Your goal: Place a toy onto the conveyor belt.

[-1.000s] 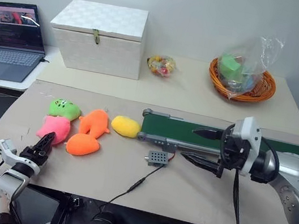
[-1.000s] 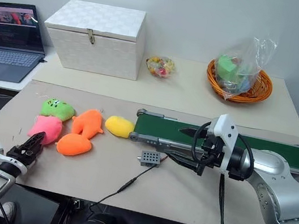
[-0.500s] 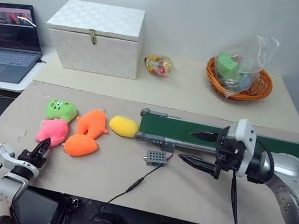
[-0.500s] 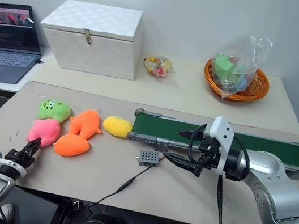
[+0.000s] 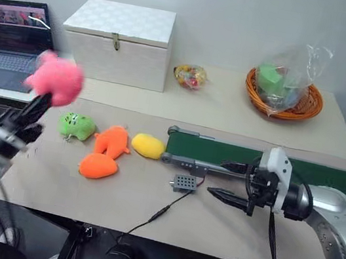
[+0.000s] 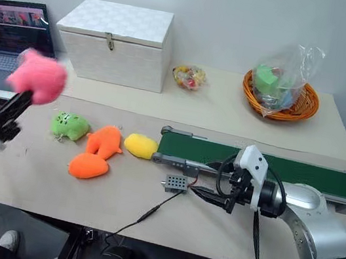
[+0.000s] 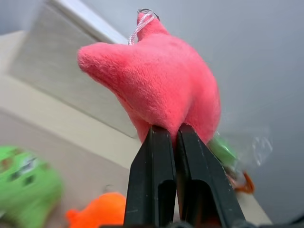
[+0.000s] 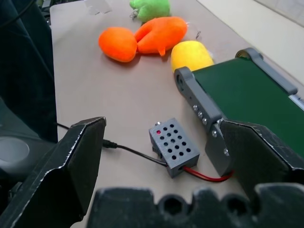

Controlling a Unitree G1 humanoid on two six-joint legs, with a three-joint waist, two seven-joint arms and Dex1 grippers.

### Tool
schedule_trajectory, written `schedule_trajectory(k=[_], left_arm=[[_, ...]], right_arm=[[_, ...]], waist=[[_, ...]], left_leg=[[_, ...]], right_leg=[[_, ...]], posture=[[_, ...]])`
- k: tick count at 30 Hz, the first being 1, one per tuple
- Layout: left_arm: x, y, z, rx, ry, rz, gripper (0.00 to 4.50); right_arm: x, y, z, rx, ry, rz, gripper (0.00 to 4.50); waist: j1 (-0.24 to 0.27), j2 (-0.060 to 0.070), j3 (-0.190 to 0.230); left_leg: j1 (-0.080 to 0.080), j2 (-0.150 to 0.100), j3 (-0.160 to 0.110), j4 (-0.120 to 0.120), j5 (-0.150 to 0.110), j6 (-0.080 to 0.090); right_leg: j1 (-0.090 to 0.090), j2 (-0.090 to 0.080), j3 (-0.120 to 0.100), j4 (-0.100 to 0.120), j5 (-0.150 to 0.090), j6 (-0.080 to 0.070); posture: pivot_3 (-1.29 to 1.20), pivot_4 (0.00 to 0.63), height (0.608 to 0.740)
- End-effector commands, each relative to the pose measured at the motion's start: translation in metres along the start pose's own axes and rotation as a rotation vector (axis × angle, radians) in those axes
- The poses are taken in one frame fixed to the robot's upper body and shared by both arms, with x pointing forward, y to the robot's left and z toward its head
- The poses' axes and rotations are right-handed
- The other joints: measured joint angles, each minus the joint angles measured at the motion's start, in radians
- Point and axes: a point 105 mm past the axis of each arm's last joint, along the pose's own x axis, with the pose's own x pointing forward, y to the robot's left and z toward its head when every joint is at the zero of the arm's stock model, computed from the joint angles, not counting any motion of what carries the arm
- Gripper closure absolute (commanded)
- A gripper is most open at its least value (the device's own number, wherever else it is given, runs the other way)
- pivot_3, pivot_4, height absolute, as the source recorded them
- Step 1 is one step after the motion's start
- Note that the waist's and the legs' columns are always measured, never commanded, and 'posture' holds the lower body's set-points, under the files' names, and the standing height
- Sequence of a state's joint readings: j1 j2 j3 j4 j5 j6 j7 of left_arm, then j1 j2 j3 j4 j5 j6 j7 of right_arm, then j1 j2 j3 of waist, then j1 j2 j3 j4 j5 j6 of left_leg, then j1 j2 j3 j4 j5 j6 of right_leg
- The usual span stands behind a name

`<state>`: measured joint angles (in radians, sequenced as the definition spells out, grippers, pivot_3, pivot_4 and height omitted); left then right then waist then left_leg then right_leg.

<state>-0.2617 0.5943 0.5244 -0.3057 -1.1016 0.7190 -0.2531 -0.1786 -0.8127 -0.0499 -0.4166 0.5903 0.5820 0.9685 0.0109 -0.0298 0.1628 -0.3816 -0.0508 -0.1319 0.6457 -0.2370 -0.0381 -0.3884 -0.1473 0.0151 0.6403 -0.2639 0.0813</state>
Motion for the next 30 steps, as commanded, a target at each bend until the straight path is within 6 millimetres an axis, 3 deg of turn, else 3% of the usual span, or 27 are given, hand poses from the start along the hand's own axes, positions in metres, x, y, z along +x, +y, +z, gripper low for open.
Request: schedule_trajectory(k=[1,4,7,14,20,30], left_arm=[[0.050,-0.044,-0.030,0.363,0.129,-0.102,4.44],[0.081,-0.071,-0.055,0.659,0.129,-0.202,4.44],[0.095,-0.089,-0.074,0.998,0.069,-0.302,4.44],[0.081,-0.126,-0.098,1.643,-0.309,-0.546,4.44],[0.067,-0.127,-0.120,1.831,-0.523,-0.604,4.44],[0.083,-0.097,-0.169,2.004,-0.452,-0.716,4.44]], right_arm=[[-0.003,-0.002,0.009,-0.043,-0.038,-0.032,0.00],[-0.004,-0.001,0.008,-0.037,-0.047,-0.058,0.00],[-0.006,-0.001,0.009,-0.031,-0.063,-0.085,0.00],[-0.012,-0.001,0.009,-0.023,-0.084,-0.130,0.00],[-0.015,0.000,0.016,-0.018,-0.116,-0.139,0.00],[-0.016,0.000,0.023,-0.010,-0.144,-0.131,0.00]], waist=[[-0.001,0.000,0.000],[-0.016,0.000,0.000],[-0.033,0.000,0.000],[-0.022,0.000,0.001],[-0.012,0.000,0.001],[-0.011,0.000,0.001]], left_leg=[[0.000,0.000,0.000,0.000,0.000,0.000],[-0.001,-0.001,0.001,0.000,0.000,0.000],[-0.004,0.000,0.001,-0.001,0.001,-0.001],[-0.006,0.000,0.001,-0.001,0.001,-0.001],[-0.005,-0.001,0.001,-0.001,0.001,0.000],[-0.005,-0.001,0.001,0.000,0.001,0.000]], right_leg=[[0.000,0.000,0.000,0.000,0.000,0.000],[0.000,0.000,0.002,-0.003,0.000,0.000],[-0.003,0.000,0.002,-0.006,0.000,0.000],[-0.003,0.000,0.002,-0.009,0.001,0.002],[-0.001,0.000,0.002,-0.009,0.003,0.004],[-0.001,0.000,0.001,-0.007,0.003,0.005]], posture=[[0.00,0.150,0.740],[0.00,0.150,0.740],[0.00,0.150,0.740],[0.00,0.150,0.740],[0.00,0.150,0.740],[0.00,0.150,0.740]])
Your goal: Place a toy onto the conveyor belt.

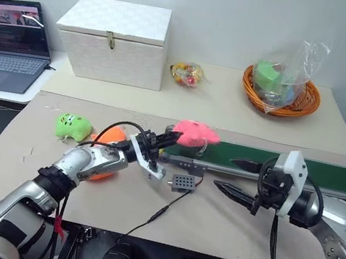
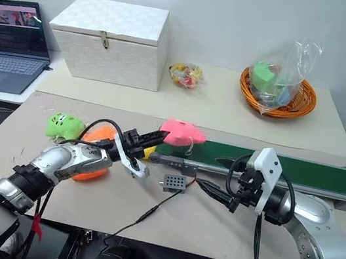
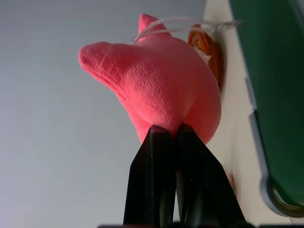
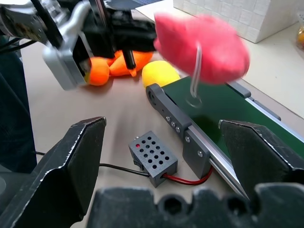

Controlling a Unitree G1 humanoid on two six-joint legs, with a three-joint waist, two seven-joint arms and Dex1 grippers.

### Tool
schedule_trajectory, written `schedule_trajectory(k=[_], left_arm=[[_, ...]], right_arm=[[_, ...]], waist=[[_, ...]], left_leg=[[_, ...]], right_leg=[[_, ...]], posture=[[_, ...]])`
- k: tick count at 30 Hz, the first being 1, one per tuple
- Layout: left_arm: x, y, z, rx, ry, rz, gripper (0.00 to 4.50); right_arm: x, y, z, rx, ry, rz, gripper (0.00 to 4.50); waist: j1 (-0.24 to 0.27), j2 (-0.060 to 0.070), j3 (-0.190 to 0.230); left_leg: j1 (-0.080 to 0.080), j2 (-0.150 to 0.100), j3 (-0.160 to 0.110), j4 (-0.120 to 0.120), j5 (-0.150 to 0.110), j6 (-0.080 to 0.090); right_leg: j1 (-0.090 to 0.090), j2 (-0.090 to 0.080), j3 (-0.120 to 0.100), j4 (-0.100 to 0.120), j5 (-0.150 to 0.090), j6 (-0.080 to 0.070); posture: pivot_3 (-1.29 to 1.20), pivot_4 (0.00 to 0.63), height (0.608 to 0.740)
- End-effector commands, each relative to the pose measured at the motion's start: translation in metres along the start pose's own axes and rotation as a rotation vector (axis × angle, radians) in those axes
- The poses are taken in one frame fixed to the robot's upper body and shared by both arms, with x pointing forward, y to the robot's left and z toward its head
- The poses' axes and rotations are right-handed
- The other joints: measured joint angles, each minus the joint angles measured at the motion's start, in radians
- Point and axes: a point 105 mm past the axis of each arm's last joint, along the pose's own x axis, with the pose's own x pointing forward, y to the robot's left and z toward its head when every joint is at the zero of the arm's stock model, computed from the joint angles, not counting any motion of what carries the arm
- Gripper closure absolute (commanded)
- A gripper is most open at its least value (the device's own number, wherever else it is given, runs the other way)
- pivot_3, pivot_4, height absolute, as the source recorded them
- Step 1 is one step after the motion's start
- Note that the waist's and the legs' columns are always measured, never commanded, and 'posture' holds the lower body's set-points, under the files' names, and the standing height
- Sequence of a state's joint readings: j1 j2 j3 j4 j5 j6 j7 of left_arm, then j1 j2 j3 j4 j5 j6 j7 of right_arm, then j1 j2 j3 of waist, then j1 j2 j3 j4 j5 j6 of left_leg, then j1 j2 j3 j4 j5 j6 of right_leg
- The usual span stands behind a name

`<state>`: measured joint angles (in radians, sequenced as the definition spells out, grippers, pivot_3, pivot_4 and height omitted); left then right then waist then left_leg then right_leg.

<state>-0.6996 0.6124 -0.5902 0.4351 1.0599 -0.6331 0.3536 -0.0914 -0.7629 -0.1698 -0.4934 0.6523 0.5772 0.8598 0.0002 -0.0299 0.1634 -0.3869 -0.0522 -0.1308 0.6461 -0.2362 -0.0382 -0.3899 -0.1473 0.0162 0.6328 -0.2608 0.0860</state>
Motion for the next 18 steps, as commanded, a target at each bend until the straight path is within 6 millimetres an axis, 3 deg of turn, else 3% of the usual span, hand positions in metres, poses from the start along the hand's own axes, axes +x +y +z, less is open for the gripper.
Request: schedule_trajectory(k=[1,6,12,15,18], left_arm=[[0.007,-0.008,-0.007,0.049,-0.021,-0.025,4.44],[0.008,-0.025,-0.023,0.072,-0.009,-0.110,4.44],[0.006,-0.030,-0.034,0.083,-0.004,-0.150,4.44],[0.006,-0.031,-0.036,0.052,0.001,-0.151,3.67],[0.007,-0.030,-0.039,0.043,0.016,-0.154,2.56]], right_arm=[[-0.001,0.002,0.013,-0.023,-0.042,0.006,0.00],[0.000,0.001,0.016,-0.008,-0.059,0.004,0.00],[0.000,0.001,0.017,0.000,-0.065,-0.004,0.00],[0.000,-0.001,0.019,-0.003,-0.070,-0.016,0.00],[0.000,-0.003,0.021,-0.008,-0.071,-0.018,0.00]], waist=[[0.000,0.000,0.000],[-0.004,0.000,0.000],[-0.013,0.000,0.000],[-0.014,0.000,0.000],[-0.013,0.000,0.000]], left_leg=[[0.000,0.000,0.000,0.000,0.000,0.000],[-0.001,0.000,0.000,0.000,0.000,0.000],[-0.001,0.000,0.000,0.002,0.000,0.000],[-0.001,0.000,0.000,0.003,0.000,0.000],[-0.001,0.000,0.000,0.003,0.000,0.000]], right_leg=[[0.000,0.000,0.000,0.000,0.000,0.000],[0.000,0.000,0.000,0.000,0.000,0.000],[0.000,0.000,0.000,0.001,0.000,0.000],[0.000,0.000,0.000,0.002,0.000,0.000],[-0.001,0.000,0.000,0.003,0.000,0.001]], posture=[[0.00,0.150,0.740],[0.00,0.150,0.740],[0.00,0.150,0.740],[0.00,0.150,0.740],[0.00,0.150,0.740]])
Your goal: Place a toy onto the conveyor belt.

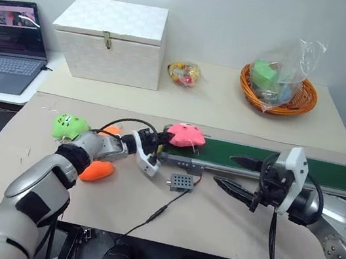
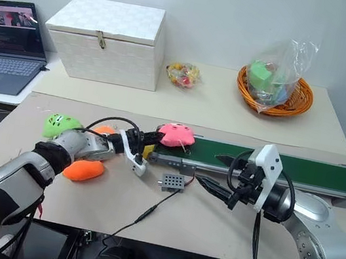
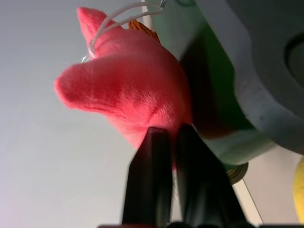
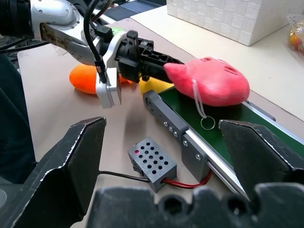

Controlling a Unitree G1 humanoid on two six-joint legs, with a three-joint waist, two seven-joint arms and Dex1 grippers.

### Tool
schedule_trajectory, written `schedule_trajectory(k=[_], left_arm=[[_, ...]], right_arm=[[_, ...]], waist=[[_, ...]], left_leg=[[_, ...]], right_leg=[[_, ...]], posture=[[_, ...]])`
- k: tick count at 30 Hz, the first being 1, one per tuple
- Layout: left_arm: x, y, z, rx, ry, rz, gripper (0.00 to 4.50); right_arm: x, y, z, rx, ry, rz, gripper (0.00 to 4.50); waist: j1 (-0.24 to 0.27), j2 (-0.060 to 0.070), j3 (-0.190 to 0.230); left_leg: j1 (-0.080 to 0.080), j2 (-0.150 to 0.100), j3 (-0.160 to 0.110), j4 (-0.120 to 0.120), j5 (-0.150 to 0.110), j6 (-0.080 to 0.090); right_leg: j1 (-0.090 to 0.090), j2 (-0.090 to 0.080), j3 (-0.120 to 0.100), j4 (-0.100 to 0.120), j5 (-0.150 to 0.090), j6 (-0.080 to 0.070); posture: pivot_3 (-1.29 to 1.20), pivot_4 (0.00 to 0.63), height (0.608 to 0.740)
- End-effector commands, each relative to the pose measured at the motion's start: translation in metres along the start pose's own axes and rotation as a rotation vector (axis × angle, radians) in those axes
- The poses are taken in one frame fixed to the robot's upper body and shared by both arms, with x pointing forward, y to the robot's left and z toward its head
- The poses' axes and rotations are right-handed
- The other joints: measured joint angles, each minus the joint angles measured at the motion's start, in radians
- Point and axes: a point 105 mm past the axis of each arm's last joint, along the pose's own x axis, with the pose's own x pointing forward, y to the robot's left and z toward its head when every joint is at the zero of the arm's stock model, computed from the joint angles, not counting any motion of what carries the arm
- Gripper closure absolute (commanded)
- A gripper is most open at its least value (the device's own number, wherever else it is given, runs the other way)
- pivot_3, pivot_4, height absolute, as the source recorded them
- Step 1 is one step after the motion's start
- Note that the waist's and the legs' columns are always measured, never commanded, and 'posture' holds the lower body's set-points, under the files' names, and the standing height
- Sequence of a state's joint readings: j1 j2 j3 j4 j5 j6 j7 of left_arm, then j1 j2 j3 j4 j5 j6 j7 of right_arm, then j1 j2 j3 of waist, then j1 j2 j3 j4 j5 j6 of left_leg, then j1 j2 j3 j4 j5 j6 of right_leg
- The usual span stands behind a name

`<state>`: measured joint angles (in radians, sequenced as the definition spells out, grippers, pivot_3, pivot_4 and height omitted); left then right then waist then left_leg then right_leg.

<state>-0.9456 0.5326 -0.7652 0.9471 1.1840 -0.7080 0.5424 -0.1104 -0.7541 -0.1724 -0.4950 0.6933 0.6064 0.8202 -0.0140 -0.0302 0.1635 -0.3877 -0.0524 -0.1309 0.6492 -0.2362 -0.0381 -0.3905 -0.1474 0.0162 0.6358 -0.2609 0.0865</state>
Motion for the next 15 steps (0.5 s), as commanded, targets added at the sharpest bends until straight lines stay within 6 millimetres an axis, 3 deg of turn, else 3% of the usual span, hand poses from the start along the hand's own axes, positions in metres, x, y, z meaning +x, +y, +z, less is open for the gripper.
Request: schedule_trajectory(k=[1,2,9,15], left_arm=[[0.004,0.010,-0.007,-0.005,0.015,0.018,2.21],[0.004,0.012,-0.009,-0.013,0.020,0.024,1.96],[-0.007,0.027,-0.023,-0.072,0.043,0.042,1.96],[-0.033,0.043,-0.056,-0.336,0.184,0.058,1.96]], right_arm=[[-0.001,0.000,0.016,-0.039,-0.046,-0.002,0.00],[-0.001,-0.001,0.016,-0.041,-0.044,-0.003,0.00],[0.000,-0.003,0.016,-0.045,-0.037,-0.004,0.00],[-0.002,-0.005,0.017,-0.050,-0.032,-0.008,0.00]], waist=[[0.001,0.000,0.000],[0.002,0.000,0.000],[-0.004,0.000,0.000],[-0.003,0.000,0.000]], left_leg=[[0.000,0.000,0.000,0.001,0.000,0.000],[0.000,0.000,0.000,0.002,0.000,0.000],[0.000,0.000,0.000,0.003,0.000,0.000],[-0.001,-0.001,0.000,0.004,0.000,0.000]], right_leg=[[0.000,0.000,0.000,0.003,0.000,0.000],[0.000,0.000,0.000,0.005,0.000,0.000],[-0.001,0.000,0.000,0.005,-0.001,0.001],[-0.001,0.000,0.000,0.006,-0.001,0.001]], posture=[[0.00,0.150,0.740],[0.00,0.150,0.740],[0.00,0.150,0.740],[0.00,0.150,0.740]])
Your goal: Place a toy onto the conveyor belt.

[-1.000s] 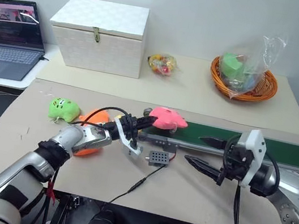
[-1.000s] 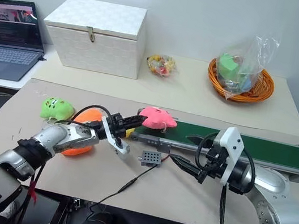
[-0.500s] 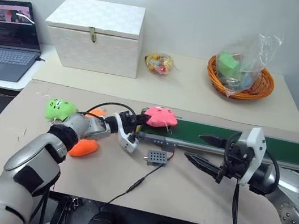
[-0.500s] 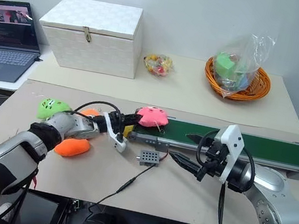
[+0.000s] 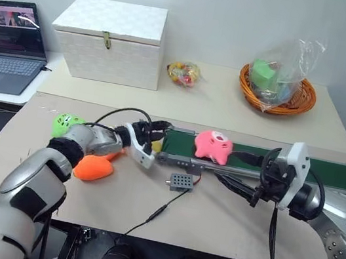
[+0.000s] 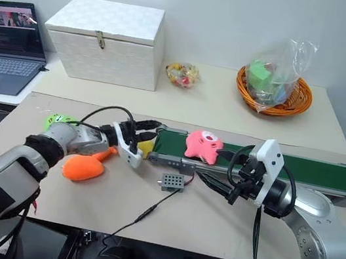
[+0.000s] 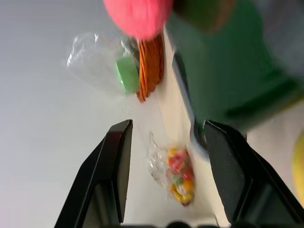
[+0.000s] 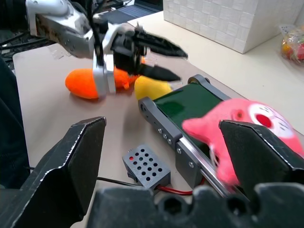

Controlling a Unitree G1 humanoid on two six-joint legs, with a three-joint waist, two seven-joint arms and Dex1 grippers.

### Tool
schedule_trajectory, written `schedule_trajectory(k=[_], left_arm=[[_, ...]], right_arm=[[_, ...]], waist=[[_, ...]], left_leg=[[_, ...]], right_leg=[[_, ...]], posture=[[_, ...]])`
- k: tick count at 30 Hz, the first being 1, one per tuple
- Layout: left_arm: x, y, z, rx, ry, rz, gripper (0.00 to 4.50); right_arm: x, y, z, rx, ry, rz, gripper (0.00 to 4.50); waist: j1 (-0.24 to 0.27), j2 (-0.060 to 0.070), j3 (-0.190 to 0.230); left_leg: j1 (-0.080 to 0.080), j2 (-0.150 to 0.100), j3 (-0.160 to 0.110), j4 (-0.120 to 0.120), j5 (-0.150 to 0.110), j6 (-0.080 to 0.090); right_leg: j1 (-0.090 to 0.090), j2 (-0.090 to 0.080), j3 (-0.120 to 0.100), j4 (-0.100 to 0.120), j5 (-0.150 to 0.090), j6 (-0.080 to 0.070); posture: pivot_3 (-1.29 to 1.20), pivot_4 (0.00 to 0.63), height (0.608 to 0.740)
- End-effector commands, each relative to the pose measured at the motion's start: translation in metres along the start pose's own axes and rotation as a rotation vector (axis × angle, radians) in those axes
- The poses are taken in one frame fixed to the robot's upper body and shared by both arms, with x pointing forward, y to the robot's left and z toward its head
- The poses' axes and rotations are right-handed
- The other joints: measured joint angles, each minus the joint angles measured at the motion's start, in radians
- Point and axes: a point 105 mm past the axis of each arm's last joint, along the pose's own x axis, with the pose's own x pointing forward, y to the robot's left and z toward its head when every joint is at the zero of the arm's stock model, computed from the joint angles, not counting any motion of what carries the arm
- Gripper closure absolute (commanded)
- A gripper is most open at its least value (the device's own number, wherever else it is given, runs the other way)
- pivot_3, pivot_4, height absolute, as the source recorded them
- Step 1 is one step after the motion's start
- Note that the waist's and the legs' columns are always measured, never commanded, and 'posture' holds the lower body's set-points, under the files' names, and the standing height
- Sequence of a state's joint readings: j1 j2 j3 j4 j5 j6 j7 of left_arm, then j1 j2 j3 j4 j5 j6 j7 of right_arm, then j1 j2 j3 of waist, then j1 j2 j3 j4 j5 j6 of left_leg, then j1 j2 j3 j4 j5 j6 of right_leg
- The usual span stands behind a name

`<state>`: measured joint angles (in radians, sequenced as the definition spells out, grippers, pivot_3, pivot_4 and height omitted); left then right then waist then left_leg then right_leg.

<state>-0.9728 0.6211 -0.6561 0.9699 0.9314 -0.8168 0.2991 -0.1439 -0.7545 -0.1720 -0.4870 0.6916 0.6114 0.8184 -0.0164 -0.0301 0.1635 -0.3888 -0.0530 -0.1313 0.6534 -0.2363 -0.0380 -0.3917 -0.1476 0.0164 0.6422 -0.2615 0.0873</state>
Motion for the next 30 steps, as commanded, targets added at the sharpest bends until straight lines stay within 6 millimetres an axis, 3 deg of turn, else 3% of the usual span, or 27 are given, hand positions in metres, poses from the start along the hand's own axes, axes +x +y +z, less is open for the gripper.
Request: schedule_trajectory(k=[1,5,7,9,12,16,22,30], left_arm=[[-0.012,0.028,-0.017,-0.292,0.070,0.080,1.96],[-0.029,0.038,-0.005,-0.895,-0.002,0.043,1.96],[-0.043,0.045,0.015,-1.230,-0.124,-0.037,1.96],[-0.060,0.049,0.033,-1.440,-0.216,-0.115,1.96],[-0.077,0.036,0.033,-1.518,-0.153,-0.133,1.96],[-0.085,0.028,0.036,-1.512,-0.092,-0.123,1.96],[-0.083,0.037,0.040,-1.399,-0.076,-0.107,1.96],[-0.076,0.051,0.057,-1.454,-0.195,-0.161,1.96]], right_arm=[[-0.005,-0.002,0.010,-0.033,-0.019,-0.007,0.00],[-0.008,-0.001,0.011,-0.036,-0.013,-0.011,0.00],[-0.010,-0.002,0.011,-0.040,-0.010,-0.015,0.00],[-0.011,-0.001,0.012,-0.042,-0.007,-0.018,0.00],[-0.013,-0.001,0.011,-0.041,-0.002,-0.022,0.00],[-0.014,-0.002,0.010,-0.037,0.006,-0.024,0.00],[-0.013,-0.003,0.007,-0.033,0.014,-0.021,0.00],[-0.011,-0.004,0.008,-0.041,0.016,-0.017,0.00]], waist=[[0.000,0.000,0.000],[-0.009,0.001,0.000],[-0.019,0.002,0.000],[-0.029,0.002,0.000],[-0.032,0.003,0.000],[-0.027,0.006,0.000],[-0.019,0.005,0.000],[-0.016,0.005,0.000]], left_leg=[[0.000,0.000,0.000,0.000,0.000,0.000],[0.000,0.000,0.000,0.001,0.000,0.000],[-0.002,0.001,-0.001,0.003,-0.001,0.001],[-0.004,0.001,-0.002,0.006,-0.001,0.002],[0.000,0.001,-0.001,0.007,-0.003,0.004],[0.007,0.001,0.001,0.007,-0.004,0.007],[0.005,0.001,0.001,0.007,-0.004,0.007],[0.005,0.001,0.001,0.007,-0.004,0.007]], right_leg=[[0.000,0.000,0.000,0.000,0.000,0.000],[-0.001,0.000,0.000,0.004,0.000,0.000],[-0.003,0.000,0.000,0.006,0.000,-0.001],[-0.003,0.000,0.000,0.006,0.000,-0.001],[-0.002,0.000,0.001,0.006,0.000,-0.001],[0.004,0.000,0.001,0.004,-0.001,-0.002],[0.003,0.000,0.001,0.003,-0.001,-0.002],[0.003,0.000,0.001,0.003,-0.001,-0.002]], posture=[[0.00,0.150,0.740],[0.00,0.150,0.740],[0.00,0.150,0.740],[0.00,0.150,0.740],[0.00,0.150,0.740],[0.00,0.150,0.740],[0.00,0.150,0.740],[0.00,0.150,0.740]])
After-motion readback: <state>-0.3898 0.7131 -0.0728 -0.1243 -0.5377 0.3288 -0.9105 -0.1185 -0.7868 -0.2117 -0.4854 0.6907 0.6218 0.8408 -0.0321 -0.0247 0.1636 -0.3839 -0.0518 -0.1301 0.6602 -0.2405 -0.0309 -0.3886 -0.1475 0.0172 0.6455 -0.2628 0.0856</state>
